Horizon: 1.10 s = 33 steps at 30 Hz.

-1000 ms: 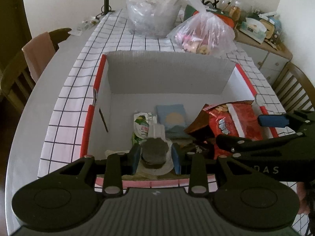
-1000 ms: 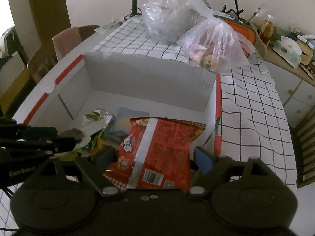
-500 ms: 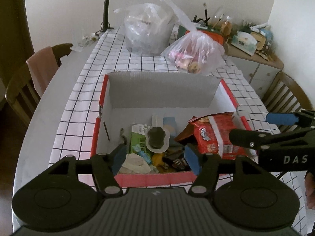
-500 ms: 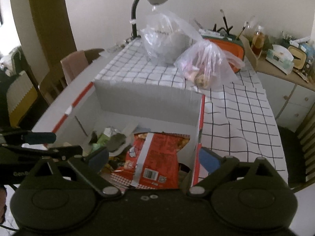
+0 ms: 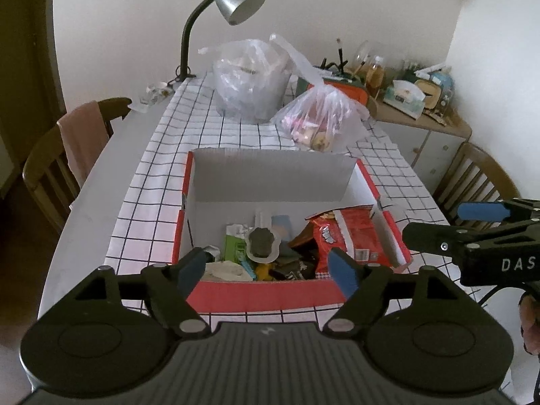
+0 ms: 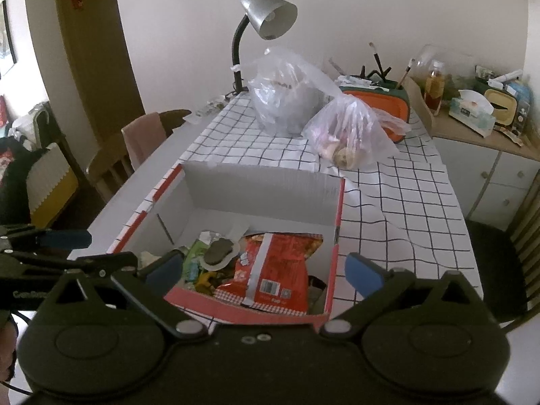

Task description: Organize snacks

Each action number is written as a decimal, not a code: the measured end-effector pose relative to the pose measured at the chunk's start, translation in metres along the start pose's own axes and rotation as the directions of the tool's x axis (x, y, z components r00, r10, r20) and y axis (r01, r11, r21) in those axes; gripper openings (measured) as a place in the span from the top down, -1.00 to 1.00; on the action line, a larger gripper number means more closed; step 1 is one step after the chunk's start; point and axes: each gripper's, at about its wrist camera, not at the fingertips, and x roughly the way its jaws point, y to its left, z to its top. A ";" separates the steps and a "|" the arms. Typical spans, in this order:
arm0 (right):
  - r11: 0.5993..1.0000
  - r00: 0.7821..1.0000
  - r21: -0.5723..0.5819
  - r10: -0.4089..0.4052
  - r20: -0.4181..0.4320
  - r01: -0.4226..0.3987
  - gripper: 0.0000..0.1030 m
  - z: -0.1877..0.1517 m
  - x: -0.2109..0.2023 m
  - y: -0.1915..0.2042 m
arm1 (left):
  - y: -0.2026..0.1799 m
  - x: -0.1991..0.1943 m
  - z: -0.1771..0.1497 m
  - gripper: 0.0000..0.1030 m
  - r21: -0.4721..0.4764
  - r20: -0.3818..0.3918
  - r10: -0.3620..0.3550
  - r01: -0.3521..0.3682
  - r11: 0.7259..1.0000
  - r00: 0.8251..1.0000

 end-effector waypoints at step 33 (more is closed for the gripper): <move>0.996 0.995 0.028 0.083 0.052 -0.084 -1.00 -0.040 -0.049 0.014 | -0.005 -0.058 -0.037 -0.86 -0.010 0.043 0.041 -0.041 0.999 0.998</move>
